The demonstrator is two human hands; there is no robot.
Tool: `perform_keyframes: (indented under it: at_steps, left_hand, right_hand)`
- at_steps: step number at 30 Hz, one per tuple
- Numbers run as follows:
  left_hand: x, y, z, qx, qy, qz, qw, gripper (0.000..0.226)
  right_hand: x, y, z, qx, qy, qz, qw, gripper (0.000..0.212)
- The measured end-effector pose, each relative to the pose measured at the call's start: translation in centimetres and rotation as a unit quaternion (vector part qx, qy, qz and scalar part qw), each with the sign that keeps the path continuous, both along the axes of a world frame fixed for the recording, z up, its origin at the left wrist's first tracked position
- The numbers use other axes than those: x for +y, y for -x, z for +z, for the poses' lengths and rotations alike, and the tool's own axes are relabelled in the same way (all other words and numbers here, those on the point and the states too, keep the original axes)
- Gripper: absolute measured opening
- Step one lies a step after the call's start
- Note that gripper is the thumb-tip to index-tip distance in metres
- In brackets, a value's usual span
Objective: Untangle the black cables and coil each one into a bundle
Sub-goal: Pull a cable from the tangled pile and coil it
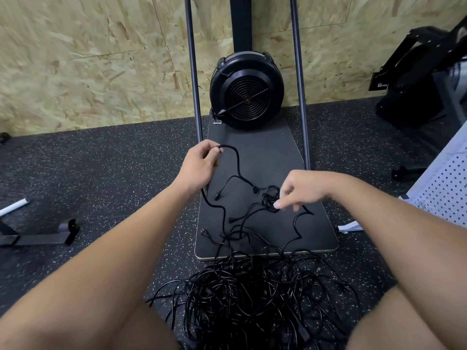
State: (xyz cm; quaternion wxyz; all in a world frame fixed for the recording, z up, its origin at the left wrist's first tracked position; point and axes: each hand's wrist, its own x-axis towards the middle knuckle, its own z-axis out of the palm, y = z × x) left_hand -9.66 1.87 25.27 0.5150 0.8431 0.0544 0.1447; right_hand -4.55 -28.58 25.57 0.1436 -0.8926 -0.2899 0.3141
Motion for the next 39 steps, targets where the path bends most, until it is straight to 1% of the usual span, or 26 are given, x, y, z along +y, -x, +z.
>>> perform_keyframes:
  at_steps: [3, 4, 6, 7, 9, 11, 14, 15, 16, 18, 19, 21, 23, 25, 26, 28, 29, 30, 31, 32, 33, 34, 35, 36, 37, 39]
  left_hand:
    - [0.2, 0.3, 0.2, 0.002, 0.013, -0.019, 1.0, 0.021]
    - [0.1, 0.3, 0.2, 0.003, 0.017, -0.028, 0.999, 0.021]
    - [-0.3, 0.2, 0.3, 0.008, 0.027, -0.048, 0.998, 0.021]
    - [-0.6, 0.2, 0.4, 0.009, 0.03, -0.057, 0.998, 0.021]
    - [-1.3, 0.3, 0.5, 0.006, 0.029, -0.074, 0.997, 0.021]
    - [-1.9, 0.4, 0.7, 0.003, 0.032, -0.088, 0.996, 0.021]
    - [-2.9, 0.7, 1.3, -0.008, 0.061, -0.12, 0.991, 0.021]
    - [-3.3, 0.8, 1.6, -0.014, 0.07, -0.133, 0.988, 0.021]
    - [-3.6, 0.8, 1.9, -0.017, 0.077, -0.144, 0.986, 0.021]
    - [-4.0, 0.8, 2.3, -0.018, 0.092, -0.155, 0.984, 0.021]
    - [-4.0, 0.8, 2.4, -0.016, 0.097, -0.152, 0.983, 0.021]
    - [-3.9, 0.8, 2.2, -0.011, 0.099, -0.136, 0.986, 0.019]
    - [-3.1, 0.8, 1.6, 0.005, 0.094, -0.117, 0.989, 0.017]
    - [-1.9, 0.7, 0.5, 0.039, 0.068, -0.103, 0.992, 0.017]
    - [-1.1, 0.6, -0.4, 0.059, 0.021, -0.094, 0.994, 0.017]
    - [0.1, 0.5, -1.9, 0.098, -0.115, -0.069, 0.986, 0.012]
    - [0.3, 0.6, -2.2, 0.112, -0.151, -0.059, 0.98, 0.013]
    - [0.2, 0.7, -2.2, 0.119, -0.142, -0.067, 0.98, 0.018]
    - [-0.3, 1.0, -1.9, 0.126, -0.089, -0.091, 0.984, 0.027]
    - [-1.3, 1.4, -1.3, 0.139, -0.006, -0.127, 0.982, 0.037]
    - [-2.5, 1.8, -0.4, 0.161, 0.079, -0.167, 0.97, 0.045]
    - [-3.7, 2.1, 0.3, 0.181, 0.137, -0.207, 0.952, 0.05]
    - [-4.8, 2.4, 0.8, 0.191, 0.164, -0.24, 0.938, 0.052]
    - [-5.8, 2.5, 0.9, 0.189, 0.171, -0.268, 0.929, 0.048]
    - [-6.5, 2.6, 0.9, 0.18, 0.168, -0.285, 0.927, 0.041]
    - [-7.1, 2.6, 0.5, 0.154, 0.142, -0.285, 0.936, 0.031]
  right_hand:
    - [0.1, -0.3, -0.5, -0.04, -0.011, -0.013, 0.999, 0.029]
    - [0.2, -0.5, -0.7, -0.066, -0.008, -0.024, 0.998, 0.025]
    - [0.3, -0.7, -1.0, -0.13, -0.002, -0.044, 0.991, 0.006]
    - [0.4, -0.6, -1.0, -0.158, -0.006, -0.051, 0.986, 0.005]
    - [0.8, -0.7, -0.9, -0.164, -0.041, -0.068, 0.983, 0.021]
    - [1.0, -0.5, -0.8, -0.132, -0.086, -0.076, 0.985, 0.037]
    - [1.5, 0.5, -0.5, -0.089, -0.123, -0.052, 0.987, 0.066]
    - [1.8, 0.9, -0.3, -0.063, -0.146, -0.051, 0.986, 0.069]
    - [2.1, 1.2, -0.3, -0.033, -0.176, -0.054, 0.982, 0.064]
    - [2.6, 1.4, -0.1, -0.016, -0.218, -0.054, 0.974, 0.031]
    - [2.8, 1.4, 0.1, -0.012, -0.238, -0.063, 0.969, 0.021]
    - [3.1, 1.5, 0.9, 0.032, -0.303, -0.113, 0.946, 0.025]
    - [3.3, 1.9, 2.0, 0.087, -0.393, -0.176, 0.899, 0.026]
    - [3.5, 2.1, 3.1, 0.097, -0.464, -0.232, 0.849, 0.02]
    - [3.6, 2.1, 3.6, 0.091, -0.489, -0.257, 0.829, 0.018]
    - [3.6, 1.9, 4.0, 0.093, -0.519, -0.287, 0.8, 0.016]
    - [3.6, 1.6, 4.0, 0.105, -0.527, -0.295, 0.79, 0.015]
    - [3.6, 1.6, 4.0, 0.115, -0.531, -0.295, 0.786, 0.014]
    - [3.6, 1.5, 3.7, 0.112, -0.528, -0.288, 0.792, 0.015]
    - [3.7, 1.5, 3.4, 0.09, -0.514, -0.277, 0.807, 0.016]
    - [3.8, 1.6, 3.0, 0.055, -0.493, -0.266, 0.826, 0.015]
    - [4.0, 1.7, 2.6, 0.024, -0.476, -0.254, 0.842, 0.012]
    - [4.2, 1.9, 2.4, 0.003, -0.465, -0.244, 0.851, 0.009]
    - [4.4, 2.1, 2.2, -0.006, -0.462, -0.24, 0.854, 0.006]
    - [4.7, 2.2, 2.1, -0.013, -0.463, -0.242, 0.853, 0.005]
    - [4.7, 2.2, 1.9, -0.04, -0.45, -0.248, 0.857, 0.006]
